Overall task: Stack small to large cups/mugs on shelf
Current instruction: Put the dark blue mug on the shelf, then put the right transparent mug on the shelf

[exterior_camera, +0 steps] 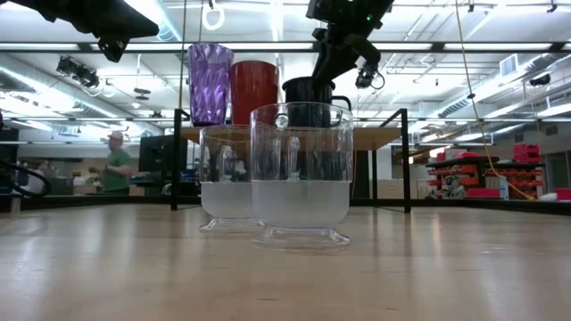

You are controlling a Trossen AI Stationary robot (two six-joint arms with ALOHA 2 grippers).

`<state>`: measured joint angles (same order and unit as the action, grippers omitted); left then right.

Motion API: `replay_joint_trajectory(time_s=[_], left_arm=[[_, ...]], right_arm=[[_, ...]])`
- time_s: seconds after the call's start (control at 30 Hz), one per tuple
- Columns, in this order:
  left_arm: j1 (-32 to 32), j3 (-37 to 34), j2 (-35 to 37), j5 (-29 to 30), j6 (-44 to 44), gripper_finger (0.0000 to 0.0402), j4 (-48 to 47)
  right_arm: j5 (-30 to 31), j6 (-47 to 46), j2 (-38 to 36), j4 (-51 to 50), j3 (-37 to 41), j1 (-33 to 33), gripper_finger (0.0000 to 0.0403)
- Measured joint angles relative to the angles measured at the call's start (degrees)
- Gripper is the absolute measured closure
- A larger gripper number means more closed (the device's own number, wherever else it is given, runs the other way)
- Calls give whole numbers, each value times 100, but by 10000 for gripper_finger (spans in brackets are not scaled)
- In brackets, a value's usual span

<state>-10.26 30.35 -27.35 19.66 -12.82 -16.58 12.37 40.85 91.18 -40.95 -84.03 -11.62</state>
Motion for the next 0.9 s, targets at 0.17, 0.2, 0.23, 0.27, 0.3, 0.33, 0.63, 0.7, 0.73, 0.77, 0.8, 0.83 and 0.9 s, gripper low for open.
replay_joint_trajectory(time_s=[0.17,0.2,0.23,0.27,0.3,0.33,0.63,0.7,0.73,0.77,0.8,0.83,0.9], left_arm=[[0,0,0,0,2,377,-1],[0,0,0,0,2,379,-2],[0,0,0,0,2,380,0],[0,0,0,0,2,382,0],[0,0,0,0,2,383,-1],[0,0,1,0,2,383,-1],[0,0,2,0,3,375,-5],[0,0,1,0,4,377,-11],[0,0,2,0,4,379,-11],[0,0,2,0,4,380,-19],[0,0,0,0,4,382,-37],[0,0,1,0,4,383,-51],[0,0,0,0,9,383,-68]], right_arm=[[2,2,0,0,0,-2,313],[2,-2,0,0,0,-2,311],[2,-6,0,0,0,-1,309],[2,-9,0,0,0,0,308],[2,-9,-2,1,0,7,306],[4,-12,-23,4,2,16,304],[12,-292,-169,32,-17,27,267],[21,-389,-190,-37,-70,58,255],[15,-447,-194,-47,-125,91,249],[18,-511,-195,-77,-200,131,243],[16,-595,-195,-115,-277,169,238],[13,-679,-198,-131,-347,209,233],[4,-879,-203,-127,-443,295,224]])
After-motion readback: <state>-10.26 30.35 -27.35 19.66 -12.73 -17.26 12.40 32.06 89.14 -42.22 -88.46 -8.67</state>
